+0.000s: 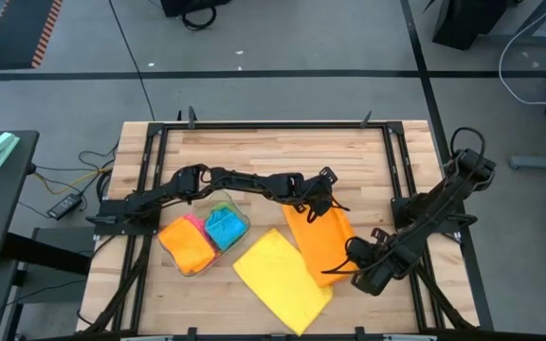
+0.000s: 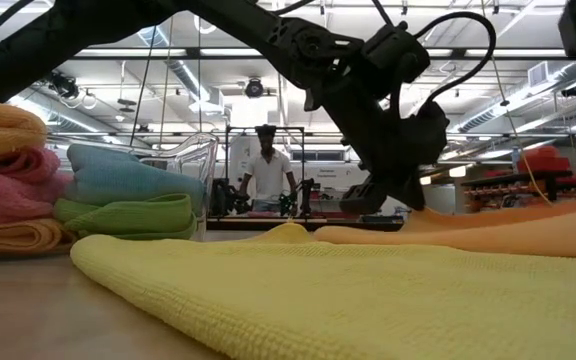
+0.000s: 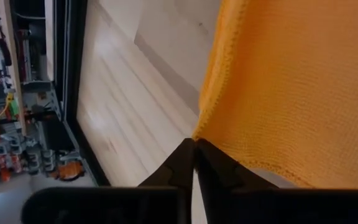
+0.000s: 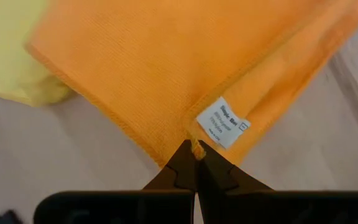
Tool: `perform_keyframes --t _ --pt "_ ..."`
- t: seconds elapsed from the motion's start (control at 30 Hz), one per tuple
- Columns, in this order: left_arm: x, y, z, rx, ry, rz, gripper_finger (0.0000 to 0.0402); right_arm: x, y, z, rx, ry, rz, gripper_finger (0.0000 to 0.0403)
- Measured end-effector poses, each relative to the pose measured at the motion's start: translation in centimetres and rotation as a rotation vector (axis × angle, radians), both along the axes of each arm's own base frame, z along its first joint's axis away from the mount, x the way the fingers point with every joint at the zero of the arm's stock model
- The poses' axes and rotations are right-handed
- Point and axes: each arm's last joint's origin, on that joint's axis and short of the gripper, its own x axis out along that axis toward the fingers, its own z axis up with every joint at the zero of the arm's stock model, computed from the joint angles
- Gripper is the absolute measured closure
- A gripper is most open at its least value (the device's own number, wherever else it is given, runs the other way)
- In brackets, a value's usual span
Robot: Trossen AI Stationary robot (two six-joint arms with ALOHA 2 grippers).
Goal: Fold microfiber towels
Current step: Fold the orange microfiber cloth
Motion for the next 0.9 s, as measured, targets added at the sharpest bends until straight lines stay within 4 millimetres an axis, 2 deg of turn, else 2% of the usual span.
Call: perform_keyframes --t 0.13,0.27,0.43,0.7,0.9 --pt "0.0 -0.1 0.0 -0.048 -0.014 -0.011 0.0364 -0.5 -0.2 -1.4 0.011 -0.001 -0.004 0.0395" --pt "0.1 -0.2 0.0 -0.069 -0.021 -0.016 0.0375 -0.5 -0.2 -3.2 0.061 -0.051 0.039 0.0393" --pt "0.1 -0.1 0.0 -0.073 -0.022 -0.011 0.0386 -1.2 -0.8 -4.6 0.099 0.003 0.009 0.0358" --pt "0.2 -0.1 0.1 -0.110 -0.056 0.024 0.0362 -1.3 -0.6 -3.9 0.112 0.052 -0.071 0.0265" --pt "0.3 0.1 0.3 -0.146 -0.107 0.059 0.0330 -1.5 -0.3 -2.6 0.090 0.112 -0.136 0.0251"
